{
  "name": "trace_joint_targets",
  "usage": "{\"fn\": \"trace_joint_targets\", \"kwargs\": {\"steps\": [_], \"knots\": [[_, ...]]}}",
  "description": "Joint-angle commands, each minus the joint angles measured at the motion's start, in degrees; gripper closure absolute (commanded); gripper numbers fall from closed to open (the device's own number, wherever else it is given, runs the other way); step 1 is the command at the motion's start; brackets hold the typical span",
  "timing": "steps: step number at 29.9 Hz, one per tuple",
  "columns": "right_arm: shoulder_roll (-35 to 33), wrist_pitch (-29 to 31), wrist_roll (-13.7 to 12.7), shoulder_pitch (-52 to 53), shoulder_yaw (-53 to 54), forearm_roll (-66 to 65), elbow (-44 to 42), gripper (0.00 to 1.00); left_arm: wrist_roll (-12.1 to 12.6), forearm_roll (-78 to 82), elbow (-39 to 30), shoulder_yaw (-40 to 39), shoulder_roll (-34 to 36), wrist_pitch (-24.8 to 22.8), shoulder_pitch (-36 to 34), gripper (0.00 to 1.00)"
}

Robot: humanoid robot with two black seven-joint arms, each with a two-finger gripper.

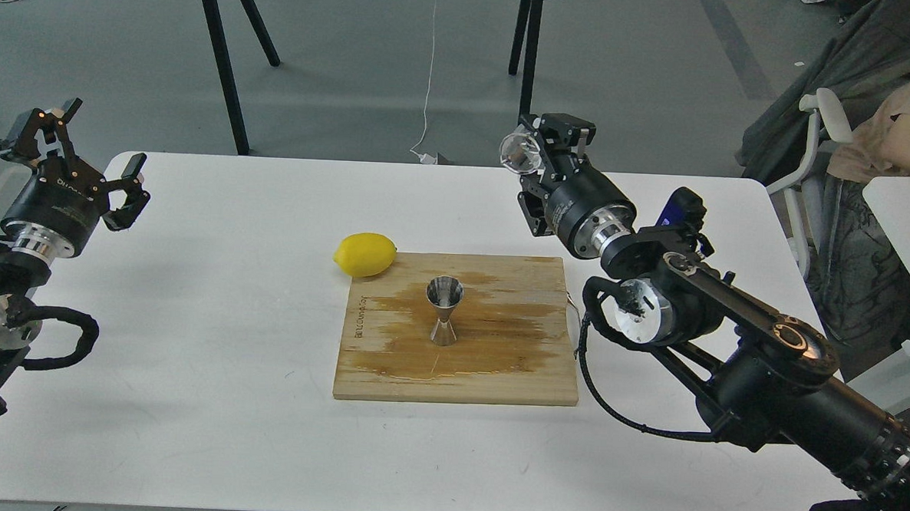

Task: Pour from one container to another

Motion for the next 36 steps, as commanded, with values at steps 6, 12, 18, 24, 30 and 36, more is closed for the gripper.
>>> {"fn": "trace_joint_targets", "kwargs": {"steps": [6,12,18,24,30,36], "knots": [[0.60,0.58,0.34,-14.57,25.99,15.46,0.39,0.59,0.00,0.02,0.00,0.00,-0.01,0.00,0.19,0.01],[0.69,2.51,0.08,-24.42,34.98,27.50,-0.22,0.59,0.00,0.02,0.00,0.00,-0.01,0.00,0.46,0.01],[0.69,2.43,0.08,-30.14,35.86,32.86,-1.10,0.59,0.00,0.02,0.00,0.09,-0.71,0.00,0.63,0.01],[0.96,2.43,0.08,-31.12,35.78,36.48,-6.37,0.59,0.00,0.02,0.00,0.09,-0.97,0.00,0.63,0.01],[1.13,2.52,-0.01,-30.68,35.25,36.48,-9.97,0.59,0.00,0.11,0.00,0.09,-0.98,0.00,0.63,0.01],[1.22,2.34,0.16,-30.06,34.63,36.39,-11.56,0.59,0.00,0.02,0.00,0.09,-0.98,0.00,0.63,0.01]]}}
